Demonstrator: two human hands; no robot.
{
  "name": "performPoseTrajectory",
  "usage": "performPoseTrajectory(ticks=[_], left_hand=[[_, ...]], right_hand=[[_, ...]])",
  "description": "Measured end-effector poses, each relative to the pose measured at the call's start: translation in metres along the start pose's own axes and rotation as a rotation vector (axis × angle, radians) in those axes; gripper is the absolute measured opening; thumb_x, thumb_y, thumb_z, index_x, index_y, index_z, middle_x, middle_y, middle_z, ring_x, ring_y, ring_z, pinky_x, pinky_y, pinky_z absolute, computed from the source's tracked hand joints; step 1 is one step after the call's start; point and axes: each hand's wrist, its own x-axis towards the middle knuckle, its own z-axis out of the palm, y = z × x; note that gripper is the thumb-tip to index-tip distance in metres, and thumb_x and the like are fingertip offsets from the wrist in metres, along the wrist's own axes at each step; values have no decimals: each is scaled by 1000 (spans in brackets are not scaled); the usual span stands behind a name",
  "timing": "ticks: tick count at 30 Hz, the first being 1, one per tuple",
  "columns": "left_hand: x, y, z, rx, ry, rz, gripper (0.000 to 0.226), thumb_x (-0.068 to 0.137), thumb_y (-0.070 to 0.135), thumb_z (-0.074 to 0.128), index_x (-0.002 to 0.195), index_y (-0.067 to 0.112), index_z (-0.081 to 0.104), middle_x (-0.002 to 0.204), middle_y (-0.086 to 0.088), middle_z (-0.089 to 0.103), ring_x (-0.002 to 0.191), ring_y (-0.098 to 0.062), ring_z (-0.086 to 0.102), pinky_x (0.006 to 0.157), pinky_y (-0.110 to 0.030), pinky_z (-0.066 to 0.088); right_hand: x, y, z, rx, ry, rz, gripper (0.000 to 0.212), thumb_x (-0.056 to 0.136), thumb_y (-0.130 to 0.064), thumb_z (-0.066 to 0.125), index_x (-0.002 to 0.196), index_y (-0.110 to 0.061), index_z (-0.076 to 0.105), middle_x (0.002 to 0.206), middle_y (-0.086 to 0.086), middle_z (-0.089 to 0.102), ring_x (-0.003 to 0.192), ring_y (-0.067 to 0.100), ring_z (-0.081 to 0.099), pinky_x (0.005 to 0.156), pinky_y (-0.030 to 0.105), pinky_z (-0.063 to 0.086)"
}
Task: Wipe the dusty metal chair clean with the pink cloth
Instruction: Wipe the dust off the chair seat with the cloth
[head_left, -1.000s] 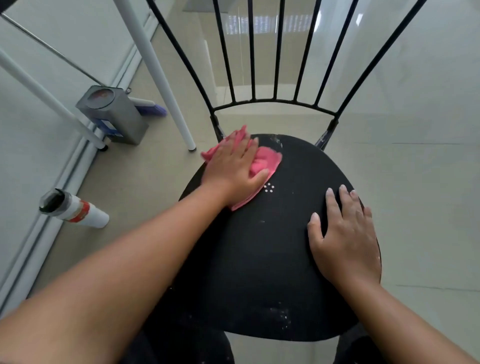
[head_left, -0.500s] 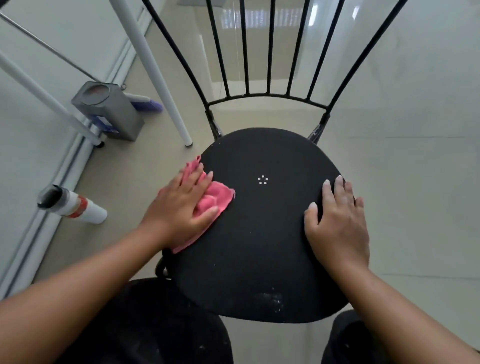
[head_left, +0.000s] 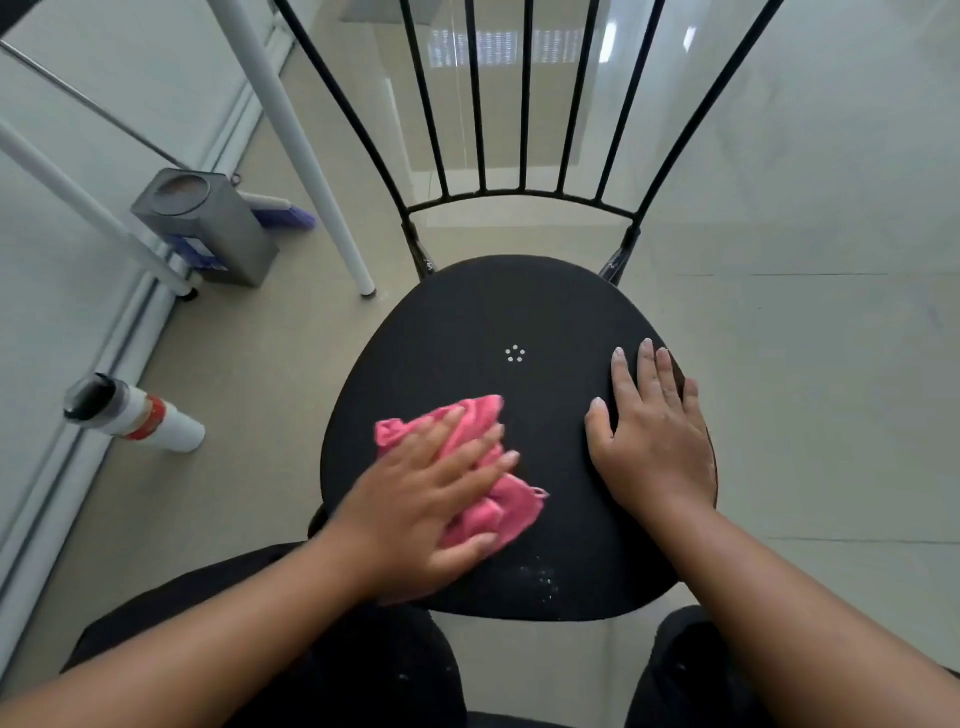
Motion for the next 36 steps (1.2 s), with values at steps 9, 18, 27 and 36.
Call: performPoseTrajectory(ticks=[9,18,27,36], left_hand=[[116,-57,-10,-68,57,-475,77,88,70,14,155,31,5,163,4,-5,149,-21,-14,120,-45,-3],[59,20,-8,-77,-17,-95,70,95,62,17,155,30,-1,162,5,-13,146,-19,-23,119,-41,-10],[54,-60,-9,-56,27,-444,77,86,73,17,154,37,9,164,5,-1,149,-22,-6,120,-43,1],[117,-5,-9,-81,38,-333,78,92,66,14,156,22,6,164,-5,-3,149,-26,-12,120,-44,-5]], right_hand=[[-1,-1,1,38,23,10,61,100,-42,27,157,-25,14,165,3,3,151,15,-4,123,38,-3],[0,0,2,49,37,10,56,101,-34,28,155,-25,20,164,3,9,151,15,3,123,38,1],[1,1,6,13,47,17,59,99,-40,29,155,-23,20,164,6,10,151,18,4,123,40,1],[4,3,5,79,71,21,54,100,-33,30,154,-26,27,164,3,14,151,16,7,123,38,3]])
